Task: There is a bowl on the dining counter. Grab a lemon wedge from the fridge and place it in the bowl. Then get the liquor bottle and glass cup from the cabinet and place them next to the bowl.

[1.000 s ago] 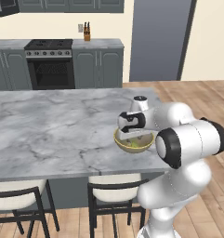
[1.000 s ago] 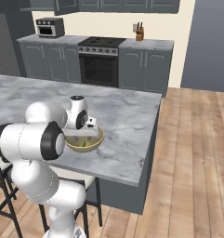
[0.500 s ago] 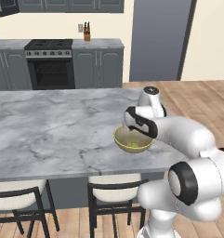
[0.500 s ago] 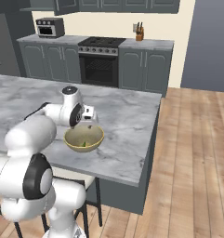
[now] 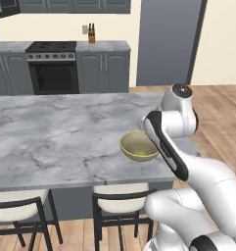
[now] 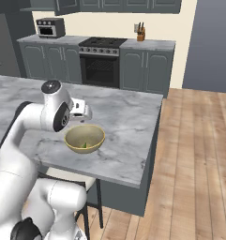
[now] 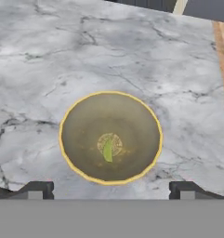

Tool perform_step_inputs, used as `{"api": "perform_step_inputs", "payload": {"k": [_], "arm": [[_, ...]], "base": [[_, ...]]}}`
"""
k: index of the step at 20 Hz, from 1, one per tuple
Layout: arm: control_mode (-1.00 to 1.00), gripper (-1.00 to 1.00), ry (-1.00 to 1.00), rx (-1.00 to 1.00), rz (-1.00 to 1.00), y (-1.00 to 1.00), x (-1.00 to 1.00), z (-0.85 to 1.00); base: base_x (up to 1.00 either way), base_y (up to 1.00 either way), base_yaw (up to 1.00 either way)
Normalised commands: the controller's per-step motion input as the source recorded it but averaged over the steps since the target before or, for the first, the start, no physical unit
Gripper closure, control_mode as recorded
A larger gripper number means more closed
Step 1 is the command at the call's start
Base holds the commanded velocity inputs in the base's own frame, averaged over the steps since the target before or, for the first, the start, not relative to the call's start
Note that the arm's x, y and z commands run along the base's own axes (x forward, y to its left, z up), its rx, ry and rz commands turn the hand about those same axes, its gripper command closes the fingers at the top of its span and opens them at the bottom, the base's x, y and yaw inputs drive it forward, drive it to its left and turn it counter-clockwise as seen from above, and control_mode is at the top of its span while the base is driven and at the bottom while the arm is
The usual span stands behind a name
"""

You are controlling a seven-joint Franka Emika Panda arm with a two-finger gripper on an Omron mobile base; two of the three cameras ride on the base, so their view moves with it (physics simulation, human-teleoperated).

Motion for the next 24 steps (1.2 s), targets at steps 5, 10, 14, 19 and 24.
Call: {"api": "perform_step_inputs", "payload": {"k": [5, 10, 14, 19, 24], "arm": [[-1.00, -1.00, 0.01, 0.02, 0.00, -0.02, -1.00, 0.99], [-1.00, -1.00, 0.16, 0.06, -0.01, 0.00, -0.98, 0.58], [-1.00, -1.00, 0.32, 0.12, -0.03, 0.00, -0.84, 0.08], [-1.00, -1.00, 0.33, 0.08, -0.04, -0.06, -0.79, -0.17], [1.00, -1.00, 0.02, 0.00, -0.03, 0.00, -0.23, -0.09]], "base": [[0.00, 0.00, 0.00], [0.00, 0.00, 0.00], [0.00, 0.00, 0.00], [0.00, 0.00, 0.00], [-0.33, -0.11, -0.06]]}}
